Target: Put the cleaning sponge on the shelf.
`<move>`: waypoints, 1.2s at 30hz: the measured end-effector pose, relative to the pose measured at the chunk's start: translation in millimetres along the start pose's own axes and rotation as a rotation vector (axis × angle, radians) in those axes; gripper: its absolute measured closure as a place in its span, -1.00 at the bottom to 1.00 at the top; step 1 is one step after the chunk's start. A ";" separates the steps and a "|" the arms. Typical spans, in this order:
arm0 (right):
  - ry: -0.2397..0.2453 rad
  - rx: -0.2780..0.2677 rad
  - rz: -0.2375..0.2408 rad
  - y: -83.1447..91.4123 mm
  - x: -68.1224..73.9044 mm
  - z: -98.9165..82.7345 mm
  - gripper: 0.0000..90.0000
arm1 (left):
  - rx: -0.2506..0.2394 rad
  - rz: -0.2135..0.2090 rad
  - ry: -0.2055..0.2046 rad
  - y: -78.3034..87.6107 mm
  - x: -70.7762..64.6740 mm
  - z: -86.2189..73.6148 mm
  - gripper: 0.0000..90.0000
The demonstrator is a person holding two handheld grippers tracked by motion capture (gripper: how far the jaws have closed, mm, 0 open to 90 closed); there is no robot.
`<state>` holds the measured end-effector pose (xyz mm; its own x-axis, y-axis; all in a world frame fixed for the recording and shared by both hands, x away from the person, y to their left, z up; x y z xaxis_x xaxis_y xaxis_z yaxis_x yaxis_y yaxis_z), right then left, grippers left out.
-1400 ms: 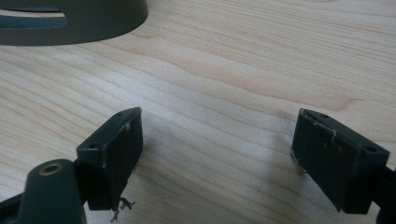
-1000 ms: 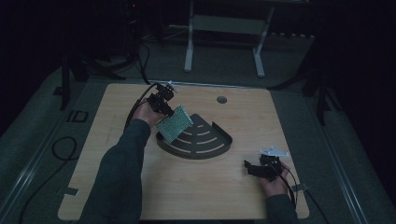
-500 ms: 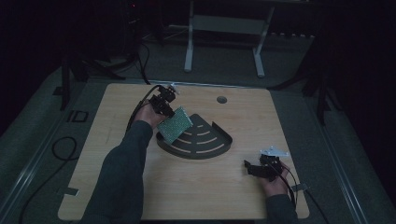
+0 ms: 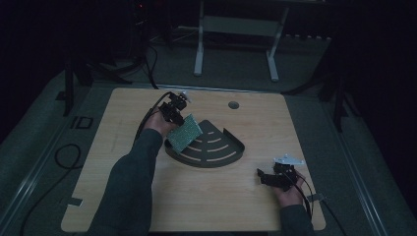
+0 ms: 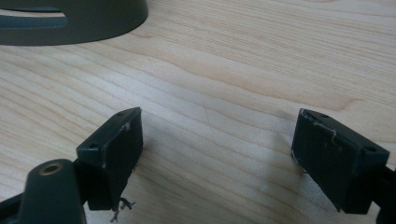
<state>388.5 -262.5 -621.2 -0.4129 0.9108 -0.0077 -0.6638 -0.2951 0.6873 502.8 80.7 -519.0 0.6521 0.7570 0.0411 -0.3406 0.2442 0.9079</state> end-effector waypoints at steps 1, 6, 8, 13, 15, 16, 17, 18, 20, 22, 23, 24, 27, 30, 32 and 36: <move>0.000 0.000 0.000 0.0 0.0 0.0 -0.64 | 0.002 0.004 -0.001 -1.7 0.0 -0.6 1.00; 0.000 0.000 0.000 0.0 0.0 0.0 -0.64 | 0.004 0.014 -0.005 -3.5 0.0 -0.5 1.00; 0.001 0.000 0.000 0.0 -0.1 0.0 -0.64 | 0.010 0.019 -0.009 -4.7 -0.5 -0.8 0.99; 0.000 0.000 0.000 0.0 0.0 0.0 -0.64 | 0.022 0.022 -0.015 -8.0 -2.3 -2.5 0.99; 0.000 0.000 0.000 0.0 0.0 0.0 -0.64 | 0.025 0.021 -0.018 -8.8 -2.8 -2.8 0.99; 0.000 0.000 0.000 0.0 0.0 0.0 -0.64 | 0.031 0.023 -0.023 -10.4 -3.7 -3.3 0.99; 0.000 0.000 0.000 0.0 0.0 0.0 -0.64 | 0.033 0.024 -0.025 -11.0 -4.0 -3.5 0.99; 0.000 0.000 0.000 0.0 0.0 0.0 -0.64 | 0.033 0.024 -0.025 -11.0 -4.0 -3.5 0.99; 0.000 0.000 0.000 0.0 0.0 0.0 -0.64 | 0.038 0.025 -0.028 -12.0 -4.7 -3.9 0.99; 0.000 0.000 0.000 0.0 0.0 0.0 -0.64 | 0.044 0.027 -0.031 -13.5 -6.1 -4.6 0.99; 0.000 0.000 0.000 0.0 0.0 0.0 -0.64 | 0.044 0.028 -0.033 -14.1 -6.4 -4.8 0.99; 0.000 0.000 0.000 0.0 0.0 0.0 -0.64 | 0.047 0.027 -0.033 -14.6 -6.8 -5.3 0.99; 0.000 0.000 0.000 0.0 0.0 0.0 -0.64 | 0.050 0.027 -0.032 -15.7 -7.3 -5.7 0.99; 0.000 0.000 0.000 0.0 0.0 0.0 -0.64 | 0.054 0.026 -0.034 -16.8 -8.2 -6.2 0.99; 0.000 0.000 0.000 0.0 0.0 0.0 -0.64 | 0.058 0.025 -0.034 -17.7 -8.6 -6.7 0.99; 0.000 0.000 0.000 0.0 0.0 0.0 -0.64 | 0.067 0.027 -0.036 -19.8 -8.8 -8.5 0.99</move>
<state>388.5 -262.6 -621.2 -0.4130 0.9107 -0.0078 -0.6638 -0.2951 0.6873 498.1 74.4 -540.9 0.6679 0.7399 0.0798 -0.3129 0.1820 0.9322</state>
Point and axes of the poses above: each handheld gripper's, and its own axes: y roughly backward along the jaws, z roughly out of its top, x roughly to its left, the point moved 9 cm from there along -y, roughly forward along the jaws
